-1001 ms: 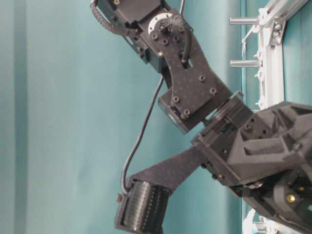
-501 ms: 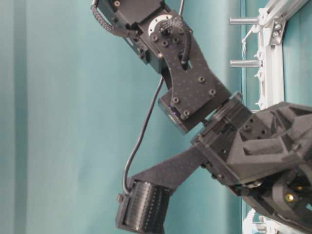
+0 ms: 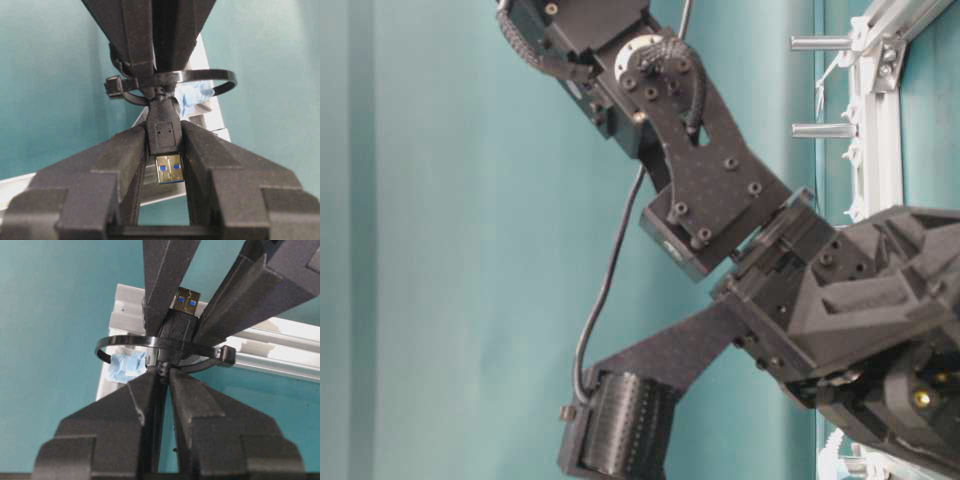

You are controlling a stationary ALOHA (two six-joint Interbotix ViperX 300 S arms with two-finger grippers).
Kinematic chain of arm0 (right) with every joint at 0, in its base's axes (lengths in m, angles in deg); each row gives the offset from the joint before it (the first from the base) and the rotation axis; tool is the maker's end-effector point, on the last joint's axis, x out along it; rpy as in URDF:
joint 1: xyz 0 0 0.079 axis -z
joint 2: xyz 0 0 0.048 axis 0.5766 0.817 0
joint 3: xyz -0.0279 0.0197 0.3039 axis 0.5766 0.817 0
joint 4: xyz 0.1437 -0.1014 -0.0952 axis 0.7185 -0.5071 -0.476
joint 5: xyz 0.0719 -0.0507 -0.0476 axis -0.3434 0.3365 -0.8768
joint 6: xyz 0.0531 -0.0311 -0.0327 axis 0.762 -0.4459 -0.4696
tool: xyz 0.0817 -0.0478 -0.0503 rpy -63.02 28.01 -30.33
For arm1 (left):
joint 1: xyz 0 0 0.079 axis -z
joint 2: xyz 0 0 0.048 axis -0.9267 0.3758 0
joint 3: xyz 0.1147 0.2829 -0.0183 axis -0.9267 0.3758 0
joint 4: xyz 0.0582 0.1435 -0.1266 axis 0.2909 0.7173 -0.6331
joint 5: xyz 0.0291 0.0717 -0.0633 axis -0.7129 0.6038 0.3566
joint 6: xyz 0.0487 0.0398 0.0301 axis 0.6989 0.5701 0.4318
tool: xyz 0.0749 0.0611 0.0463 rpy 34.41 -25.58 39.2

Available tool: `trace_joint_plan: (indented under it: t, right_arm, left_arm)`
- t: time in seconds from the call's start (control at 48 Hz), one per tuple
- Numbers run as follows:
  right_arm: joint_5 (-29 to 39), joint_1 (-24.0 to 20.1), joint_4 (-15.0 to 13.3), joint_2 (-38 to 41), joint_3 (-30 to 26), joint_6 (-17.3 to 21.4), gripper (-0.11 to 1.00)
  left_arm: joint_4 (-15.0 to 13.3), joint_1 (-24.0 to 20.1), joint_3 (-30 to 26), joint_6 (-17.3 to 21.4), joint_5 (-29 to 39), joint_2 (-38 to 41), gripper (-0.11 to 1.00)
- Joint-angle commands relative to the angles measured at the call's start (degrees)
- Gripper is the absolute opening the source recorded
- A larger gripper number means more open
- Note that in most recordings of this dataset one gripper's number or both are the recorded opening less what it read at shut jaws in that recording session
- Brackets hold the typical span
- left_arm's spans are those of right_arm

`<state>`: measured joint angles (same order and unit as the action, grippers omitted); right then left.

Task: Insert the wire through the string loop located on the left side.
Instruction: 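Open the right gripper and pull the plug leftward with the left gripper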

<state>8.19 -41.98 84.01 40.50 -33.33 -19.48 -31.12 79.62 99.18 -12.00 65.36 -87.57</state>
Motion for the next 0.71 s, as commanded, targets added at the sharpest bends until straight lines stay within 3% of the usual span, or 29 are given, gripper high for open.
trace_joint_plan:
  t: [0.0, 0.063, 0.25, 0.334, 0.688]
  right_arm:
    - [0.2, -0.4, -0.2, -1.6, -1.3, 0.1, 0.11]
    - [0.4, -0.4, -0.2, -1.6, -1.5, 0.2, 0.17]
    - [2.7, -1.1, -0.7, -1.7, -1.5, 0.2, 0.72]
    - [3.7, -1.2, -1.1, -1.8, -1.5, 0.2, 0.88]
    - [3.9, -1.2, -1.3, -1.8, -1.3, 0.2, 0.9]
  left_arm:
    - [0.1, 0.4, -1.6, -0.4, -0.1, -1.7, 0.22]
    - [0.2, 0.4, -1.6, -0.4, 0.2, -1.6, 0.22]
    - [0.2, 0.7, -1.7, -0.4, 0.6, -1.7, 0.22]
    - [0.1, 0.8, -1.7, -0.4, 0.9, -1.6, 0.22]
    - [0.2, 1.1, -1.7, -0.4, 1.1, -1.7, 0.22]
